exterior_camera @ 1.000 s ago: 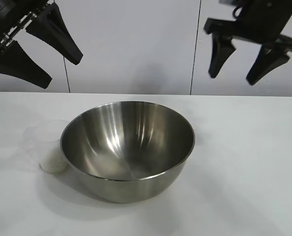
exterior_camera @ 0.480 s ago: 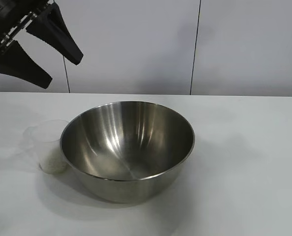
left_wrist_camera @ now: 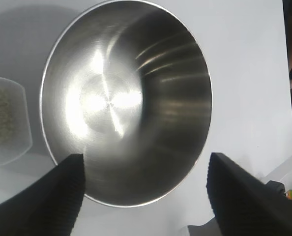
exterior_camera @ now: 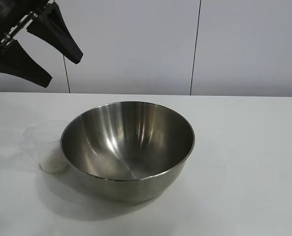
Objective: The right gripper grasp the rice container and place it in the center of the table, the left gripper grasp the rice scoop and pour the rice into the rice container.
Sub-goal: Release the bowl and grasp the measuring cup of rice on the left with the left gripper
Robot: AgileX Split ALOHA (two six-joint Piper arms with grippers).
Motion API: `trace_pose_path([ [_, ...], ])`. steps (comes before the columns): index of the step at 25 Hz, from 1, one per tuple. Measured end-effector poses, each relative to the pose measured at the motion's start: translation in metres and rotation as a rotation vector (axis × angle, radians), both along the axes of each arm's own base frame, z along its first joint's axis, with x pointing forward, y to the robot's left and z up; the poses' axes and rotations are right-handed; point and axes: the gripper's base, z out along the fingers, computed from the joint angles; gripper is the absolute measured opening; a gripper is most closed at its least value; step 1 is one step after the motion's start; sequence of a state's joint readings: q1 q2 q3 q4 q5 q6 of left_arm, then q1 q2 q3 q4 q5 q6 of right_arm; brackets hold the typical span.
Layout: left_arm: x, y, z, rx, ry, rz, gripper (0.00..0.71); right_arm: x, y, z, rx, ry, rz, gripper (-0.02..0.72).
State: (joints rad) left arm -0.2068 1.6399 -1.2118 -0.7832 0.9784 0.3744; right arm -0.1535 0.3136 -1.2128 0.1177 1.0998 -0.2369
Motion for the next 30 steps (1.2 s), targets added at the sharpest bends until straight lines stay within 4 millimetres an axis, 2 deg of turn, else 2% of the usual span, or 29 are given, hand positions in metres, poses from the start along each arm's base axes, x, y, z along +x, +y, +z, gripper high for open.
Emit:
trace_pose_path([
  [2, 0.0, 0.0, 0.0, 0.0, 0.0, 0.0, 0.507, -0.01, 0.002, -0.032, 0.002, 0.011, 0.0, 0.531],
  [5, 0.0, 0.0, 0.0, 0.0, -0.001, 0.002, 0.507, -0.008, 0.001, -0.076, 0.011, 0.062, 0.0, 0.509],
  [9, 0.0, 0.0, 0.0, 0.0, -0.002, 0.003, 0.507, 0.004, -0.001, -0.115, 0.036, 0.128, -0.004, 0.503],
  [12, 0.0, 0.0, 0.0, 0.0, -0.003, 0.004, 0.507, 0.014, -0.002, -0.134, 0.064, 0.182, -0.004, 0.503],
  [22, 0.001, 0.0, 0.0, 0.0, -0.004, 0.005, 0.507, 0.037, -0.009, -0.179, 0.099, 0.323, 0.054, 0.503],
  [27, 0.001, 0.0, 0.0, 0.0, -0.004, 0.005, 0.507, 0.038, -0.009, -0.181, 0.096, 0.336, 0.078, 0.503],
  [30, 0.001, 0.0, 0.0, 0.0, -0.004, 0.005, 0.507, 0.039, -0.011, -0.189, 0.089, 0.388, 0.096, 0.503],
])
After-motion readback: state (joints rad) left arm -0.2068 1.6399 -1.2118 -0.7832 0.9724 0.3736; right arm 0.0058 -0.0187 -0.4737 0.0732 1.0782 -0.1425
